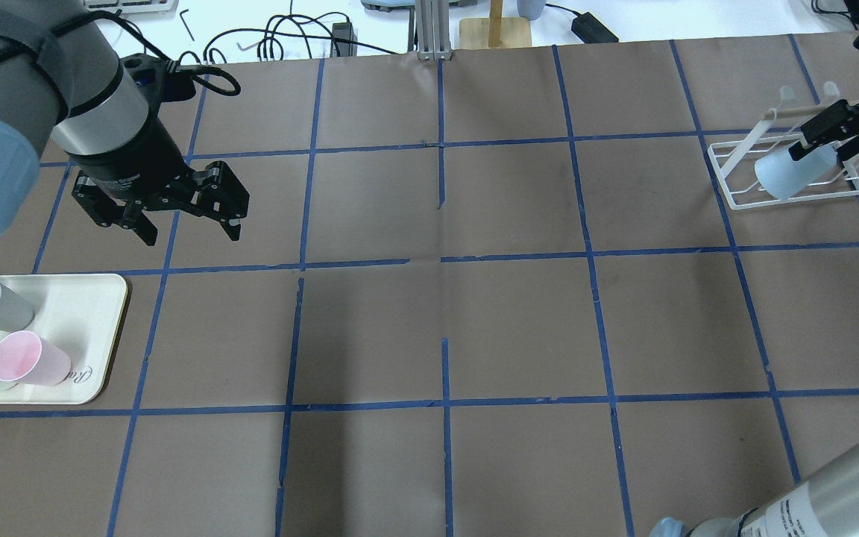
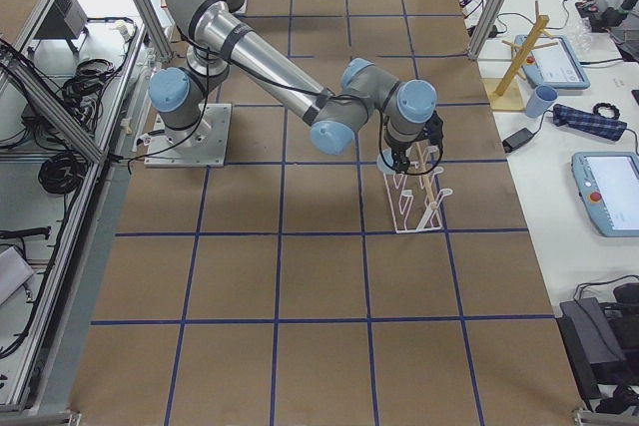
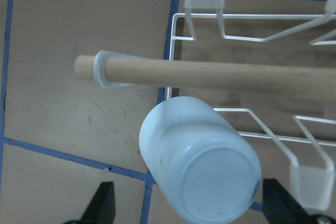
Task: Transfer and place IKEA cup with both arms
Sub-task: 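Close the right gripper on the light blue cup's rim on the rack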
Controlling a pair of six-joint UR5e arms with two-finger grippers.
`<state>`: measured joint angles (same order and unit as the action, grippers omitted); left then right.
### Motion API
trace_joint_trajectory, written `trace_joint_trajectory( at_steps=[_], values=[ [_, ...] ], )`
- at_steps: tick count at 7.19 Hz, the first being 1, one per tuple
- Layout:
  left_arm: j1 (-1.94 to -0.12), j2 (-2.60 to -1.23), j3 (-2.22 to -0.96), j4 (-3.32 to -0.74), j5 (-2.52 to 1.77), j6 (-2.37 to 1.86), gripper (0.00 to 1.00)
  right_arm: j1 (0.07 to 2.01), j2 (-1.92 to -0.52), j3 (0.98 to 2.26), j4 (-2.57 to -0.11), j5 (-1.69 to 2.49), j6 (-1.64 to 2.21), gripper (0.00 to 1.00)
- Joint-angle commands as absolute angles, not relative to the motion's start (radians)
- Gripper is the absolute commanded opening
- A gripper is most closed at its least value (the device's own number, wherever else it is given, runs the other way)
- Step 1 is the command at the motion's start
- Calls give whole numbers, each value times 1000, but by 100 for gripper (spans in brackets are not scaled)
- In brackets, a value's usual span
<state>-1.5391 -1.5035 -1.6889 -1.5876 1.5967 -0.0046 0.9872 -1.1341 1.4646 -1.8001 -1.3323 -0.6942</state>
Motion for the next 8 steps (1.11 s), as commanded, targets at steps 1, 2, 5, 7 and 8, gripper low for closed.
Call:
trace_joint_trajectory(
  at_steps=[1,2,5,7,8],
  values=[
    [-1539,-1503,-1689,-1588,1595,-6,100,980,-1134,1465,-1812,-1324,-632,100],
    [-1540,-1499,-1687,-1592,1598,-5,100,974,-1129,1466,-1807,-1318,-550,100],
    [-1542,-1514,-1684,-1600,1588,-11,100,974,-1123,1470,-1807,-1284,-520,100],
    [-1552,-1514,-1687,-1605,1594,-6,100,976,-1121,1474,-1809,-1285,-520,100],
    [-1565,-1502,-1687,-1609,1592,-6,100,976,-1123,1482,-1810,-1287,-519,100]
  ],
)
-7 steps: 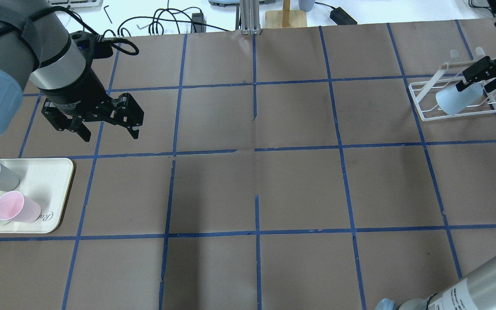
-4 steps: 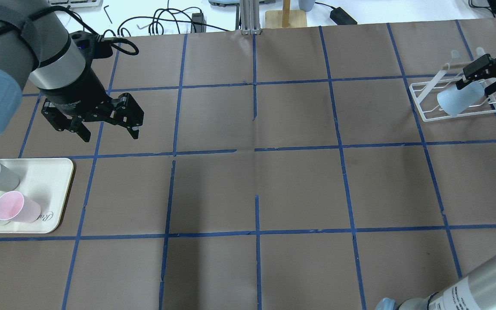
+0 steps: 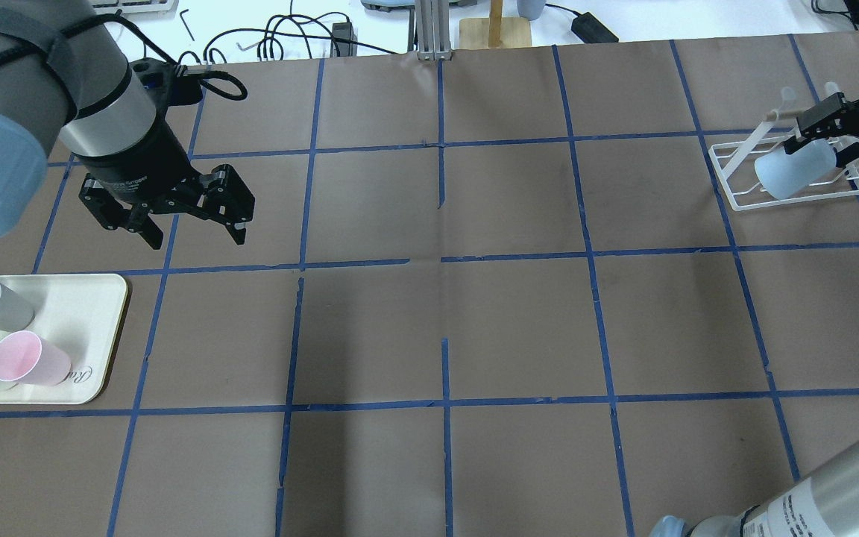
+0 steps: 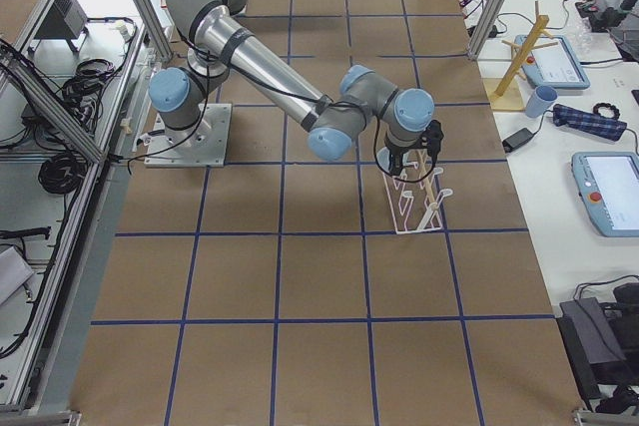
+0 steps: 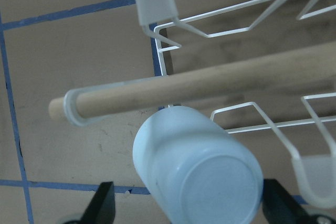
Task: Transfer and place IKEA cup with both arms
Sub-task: 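Close the right gripper on the light blue cup's rim on the rack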
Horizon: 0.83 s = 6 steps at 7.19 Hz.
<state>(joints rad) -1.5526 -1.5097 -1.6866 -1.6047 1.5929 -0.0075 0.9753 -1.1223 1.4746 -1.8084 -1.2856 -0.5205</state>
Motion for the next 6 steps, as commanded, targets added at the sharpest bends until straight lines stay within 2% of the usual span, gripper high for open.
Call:
trace_joint_trajectory(
  at_steps=[1,4,5,6],
  values=[
    [-1581,-1488,-1698,-1612,1589,-5,100,974,-1123,1480,-1812,-1304,-525,100],
    [-1589,-1465,-1746,-1606,1592,-3,100,976,-1120,1485,-1857,-1321,-534,100],
    [-1592,-1465,-1749,-1611,1586,-3,100,976,-1112,1485,-1858,-1316,-523,94],
    [-1594,-1470,-1749,-1609,1583,-3,100,976,-1112,1485,-1858,-1315,-526,84]
  ],
)
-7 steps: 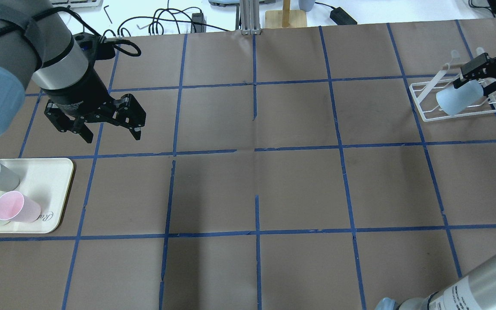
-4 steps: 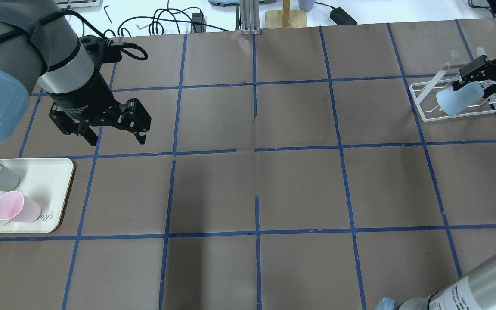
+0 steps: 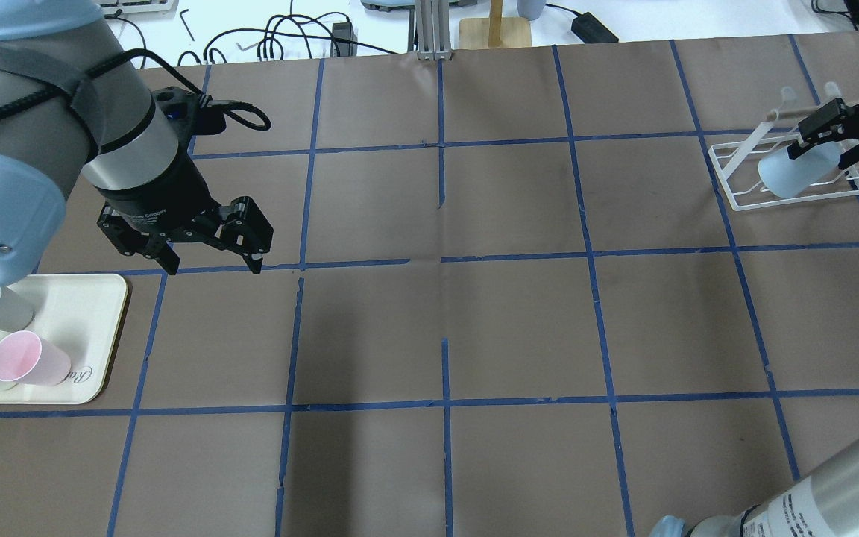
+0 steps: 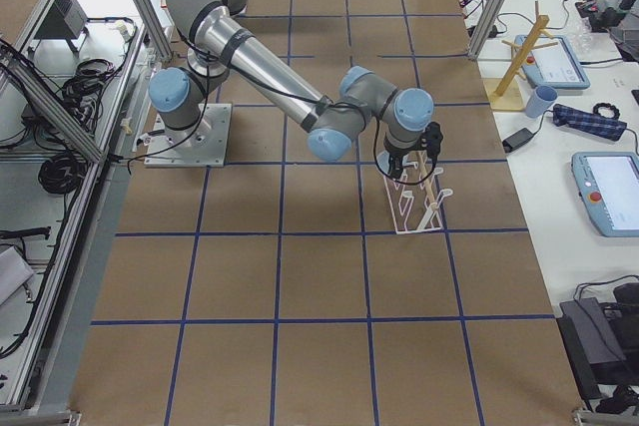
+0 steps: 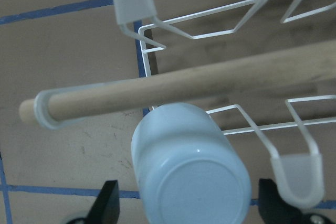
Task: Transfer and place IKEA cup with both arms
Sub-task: 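Lift the cup off the rack with the right gripper while the left gripper rises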
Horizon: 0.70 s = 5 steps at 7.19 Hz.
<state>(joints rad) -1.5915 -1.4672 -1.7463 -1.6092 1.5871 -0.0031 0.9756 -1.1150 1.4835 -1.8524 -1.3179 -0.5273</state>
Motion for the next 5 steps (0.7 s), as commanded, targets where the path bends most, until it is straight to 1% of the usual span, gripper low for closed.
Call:
trace_joint_trajectory(
  at_steps=[1,2,4,5],
  values=[
    [-1592,-1473,-1744,-1603,1577,-3,100,977,-1112,1483,-1856,-1309,-523,83],
    [-1583,-1473,-1744,-1605,1528,-5,100,977,-1112,1483,-1858,-1302,-525,78],
    [-1571,-1489,-1732,-1589,1519,-5,100,977,-1112,1483,-1858,-1308,-535,49],
    [-1571,-1491,-1730,-1574,1510,-3,100,977,-1115,1468,-1856,-1322,-535,39]
  ],
)
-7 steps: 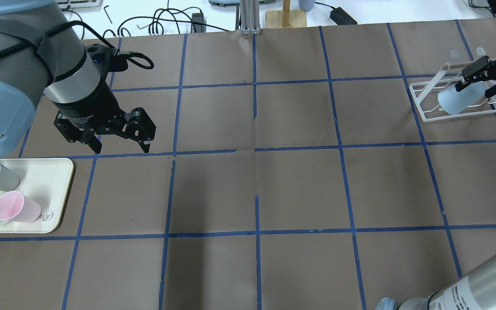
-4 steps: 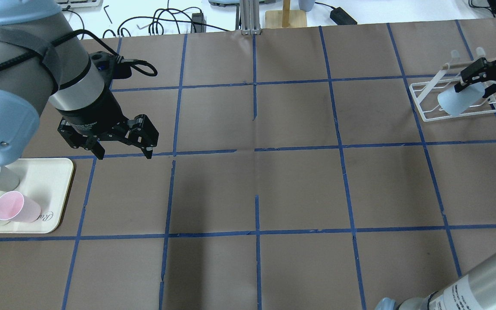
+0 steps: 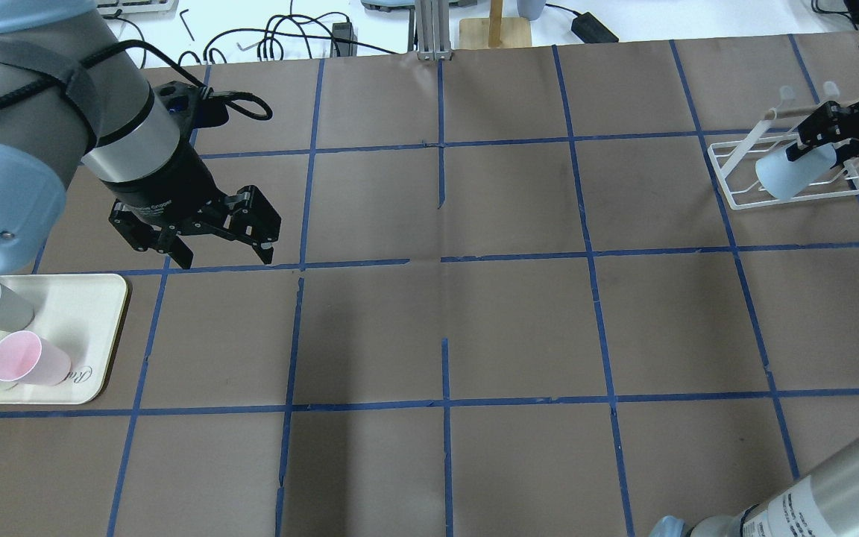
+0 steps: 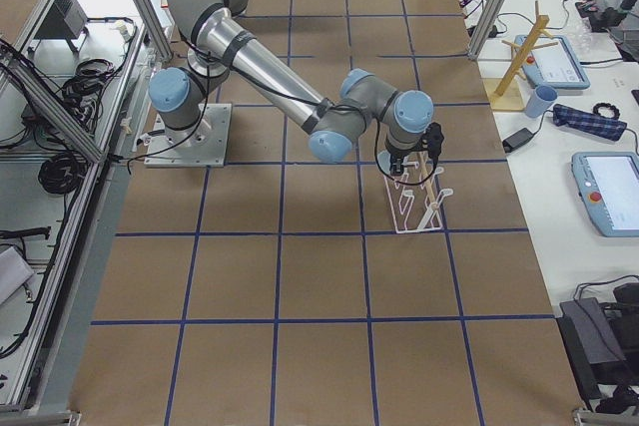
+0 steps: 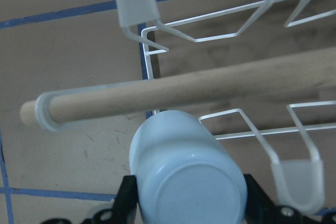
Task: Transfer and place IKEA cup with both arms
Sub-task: 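Lift the cup off the rack with the right gripper while the left gripper rises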
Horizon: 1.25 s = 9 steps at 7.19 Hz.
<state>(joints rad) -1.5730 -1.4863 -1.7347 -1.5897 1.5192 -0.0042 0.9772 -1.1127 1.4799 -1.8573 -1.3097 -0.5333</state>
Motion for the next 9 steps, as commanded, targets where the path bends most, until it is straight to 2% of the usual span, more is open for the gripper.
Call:
trace_joint_trajectory(
  at_steps=[1,3,6,8,9],
  values=[
    [-1568,-1486,-1729,-1568,1393,-6,100,977,-1130,1462,-1845,-1322,-535,36],
    [-1534,-1482,-1730,-1542,1166,-9,100,977,-1198,1459,-1839,-1327,-540,33],
    [-1408,-1491,-1753,-1555,656,-5,100,980,-1322,1433,-1809,-1412,-615,21],
    [-1404,-1491,-1826,-1551,395,-3,100,1009,-1377,1445,-1761,-1401,-618,13],
    [-1404,-1490,-1888,-1539,262,-2,100,1055,-1394,1453,-1738,-1370,-614,13]
  ],
)
